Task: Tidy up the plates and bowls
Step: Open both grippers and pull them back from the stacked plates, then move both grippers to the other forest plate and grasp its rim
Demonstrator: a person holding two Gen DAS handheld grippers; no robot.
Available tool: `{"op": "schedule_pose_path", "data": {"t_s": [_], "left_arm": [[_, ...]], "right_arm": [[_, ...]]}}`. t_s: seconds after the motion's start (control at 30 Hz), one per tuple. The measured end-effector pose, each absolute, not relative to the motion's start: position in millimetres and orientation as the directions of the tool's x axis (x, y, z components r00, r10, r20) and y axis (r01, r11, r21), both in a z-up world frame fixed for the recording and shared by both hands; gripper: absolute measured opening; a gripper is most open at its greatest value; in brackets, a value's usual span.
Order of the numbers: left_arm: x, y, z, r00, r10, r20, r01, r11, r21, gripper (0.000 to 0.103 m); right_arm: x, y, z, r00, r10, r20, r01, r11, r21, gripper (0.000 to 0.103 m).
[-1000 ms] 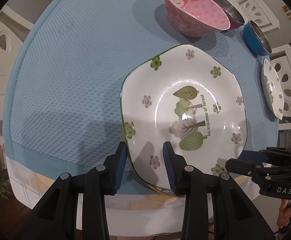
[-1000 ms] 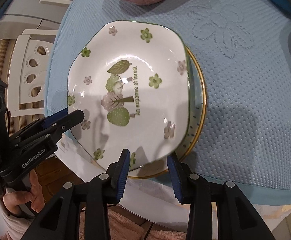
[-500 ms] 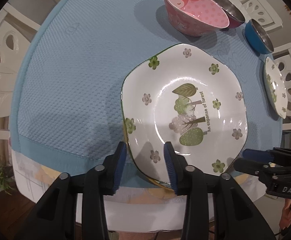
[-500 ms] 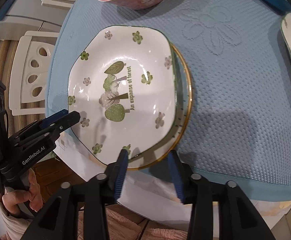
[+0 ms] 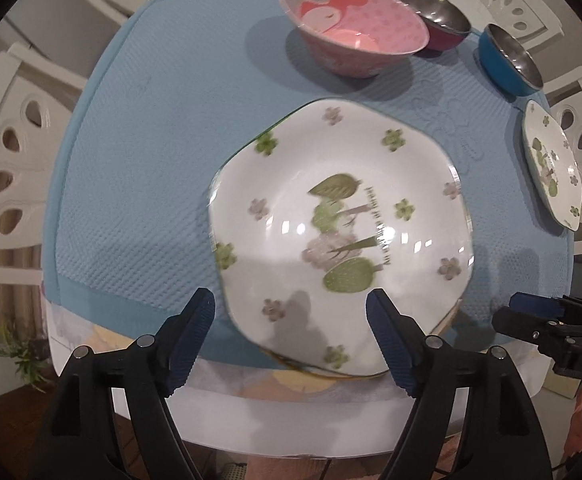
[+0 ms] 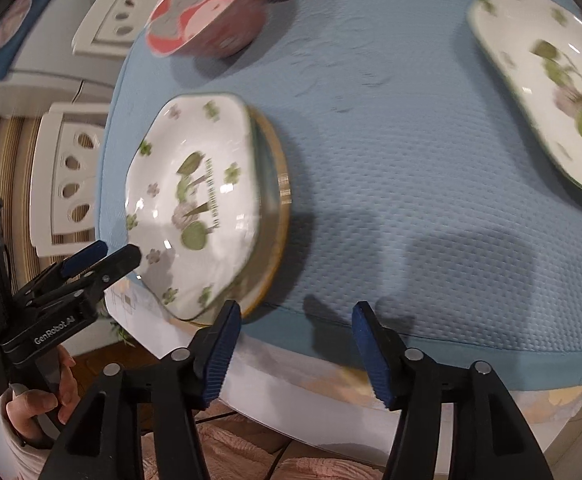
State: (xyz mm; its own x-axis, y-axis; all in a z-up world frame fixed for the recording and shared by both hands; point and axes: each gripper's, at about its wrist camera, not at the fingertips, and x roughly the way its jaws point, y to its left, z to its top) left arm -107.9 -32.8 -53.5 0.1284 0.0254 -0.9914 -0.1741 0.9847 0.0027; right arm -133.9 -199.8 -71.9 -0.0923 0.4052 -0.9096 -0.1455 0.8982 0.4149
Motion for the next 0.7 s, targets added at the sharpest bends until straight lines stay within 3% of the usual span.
{"op": "schedule_pose_path", "data": {"t_s": [0.37,0.7], "left_arm": [[-74.3,-82.9,-50.0,0.095,-0.060,-0.994,-0.142,0.987,-0.074,0.077],[-17.6,-158.0,-40.5,0.106,-0.145,-0.984,-0.036,0.988,-0.149,0.077]], "right_arm": [[-128.8,-282.9,-68.9,-0.016,0.442,-0.897,-0.016,0.897,0.442,0.065],[-90.4,-377.3,-25.8,0.143,0.408,-0.902,0.046,0.907,0.418,0.065]]}}
